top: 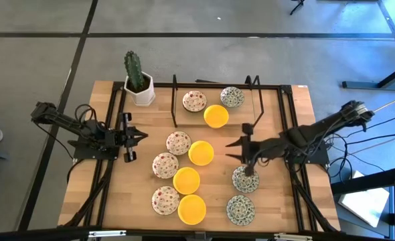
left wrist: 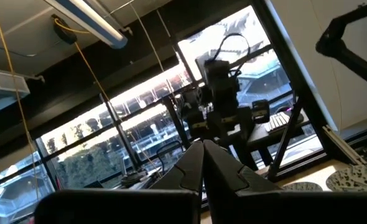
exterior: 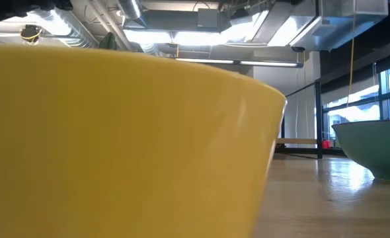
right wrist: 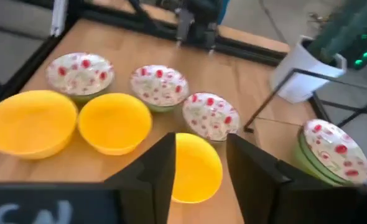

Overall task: Pick & Place Mini bowls
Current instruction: Stack the yellow bowl on the yellow bowl on the shelf

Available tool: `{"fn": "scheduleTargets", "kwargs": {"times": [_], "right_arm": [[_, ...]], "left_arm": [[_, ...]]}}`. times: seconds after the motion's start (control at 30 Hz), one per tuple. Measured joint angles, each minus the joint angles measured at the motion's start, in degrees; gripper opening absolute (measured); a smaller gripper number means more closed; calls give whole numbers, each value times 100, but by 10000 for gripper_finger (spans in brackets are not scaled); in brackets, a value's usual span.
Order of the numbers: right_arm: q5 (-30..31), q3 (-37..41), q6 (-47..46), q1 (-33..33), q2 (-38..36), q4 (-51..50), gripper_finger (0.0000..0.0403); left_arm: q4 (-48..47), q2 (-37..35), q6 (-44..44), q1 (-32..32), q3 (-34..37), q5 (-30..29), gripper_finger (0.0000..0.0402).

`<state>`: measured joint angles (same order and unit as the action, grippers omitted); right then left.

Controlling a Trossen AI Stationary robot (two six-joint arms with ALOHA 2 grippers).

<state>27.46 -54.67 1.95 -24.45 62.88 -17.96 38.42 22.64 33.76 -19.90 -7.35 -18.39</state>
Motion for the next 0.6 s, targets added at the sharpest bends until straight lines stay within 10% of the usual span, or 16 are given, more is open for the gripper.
{"fn": "scheduleTargets", "kwargs": {"times": [0.6], "right_arm": [[-61,-944,471,121,2648,-296,170]], "left_arm": [[-9,1,0,0,0,0,7]]}}
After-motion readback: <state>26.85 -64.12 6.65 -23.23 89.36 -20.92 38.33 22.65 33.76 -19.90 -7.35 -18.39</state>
